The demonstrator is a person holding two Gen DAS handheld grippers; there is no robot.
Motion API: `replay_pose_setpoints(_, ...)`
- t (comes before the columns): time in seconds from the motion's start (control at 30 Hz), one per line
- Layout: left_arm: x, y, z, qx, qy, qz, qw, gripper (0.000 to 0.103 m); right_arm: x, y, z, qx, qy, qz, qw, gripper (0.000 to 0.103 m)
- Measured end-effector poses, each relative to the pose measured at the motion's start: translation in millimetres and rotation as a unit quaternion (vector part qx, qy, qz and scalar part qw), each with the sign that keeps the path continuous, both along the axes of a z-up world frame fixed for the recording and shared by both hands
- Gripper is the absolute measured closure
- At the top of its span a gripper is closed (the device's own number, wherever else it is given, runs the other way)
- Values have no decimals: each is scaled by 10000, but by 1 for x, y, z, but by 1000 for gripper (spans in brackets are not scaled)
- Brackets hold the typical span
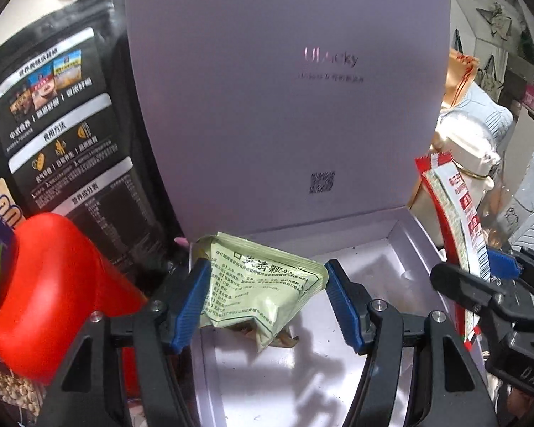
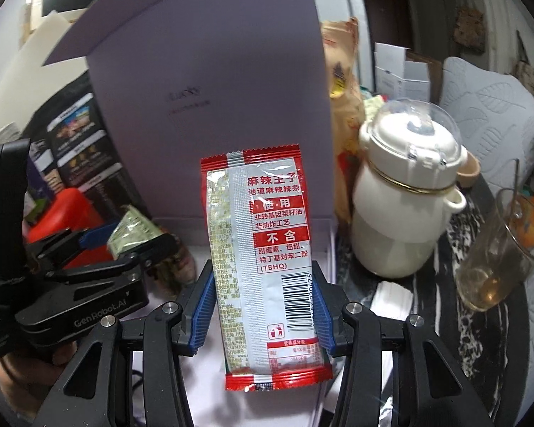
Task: Organize soft objects
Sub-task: 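Lower both packets into the lavender box and open both grippers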
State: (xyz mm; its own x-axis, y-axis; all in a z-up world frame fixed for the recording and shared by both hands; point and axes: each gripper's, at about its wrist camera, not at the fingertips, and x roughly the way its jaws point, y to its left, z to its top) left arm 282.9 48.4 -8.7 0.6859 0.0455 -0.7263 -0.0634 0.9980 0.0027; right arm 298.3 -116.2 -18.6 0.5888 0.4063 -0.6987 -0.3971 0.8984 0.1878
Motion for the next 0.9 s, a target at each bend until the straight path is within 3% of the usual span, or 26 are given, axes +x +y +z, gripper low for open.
replay_pose_setpoints(0.53, 17, -20, -28, 708, 241, 202, 9970, 37, 10, 13, -24, -411, 189, -62, 9990, 54)
replay_pose_setpoints(0.8, 31, -20, -40, 422, 547, 291, 9972, 37, 16, 15, -22, -390, 278, -13, 9989, 53)
replay_pose_setpoints(0.9, 33, -16, -41, 304, 675, 287, 9968, 32, 15, 12, -21, -362, 296, -82, 9989, 41)
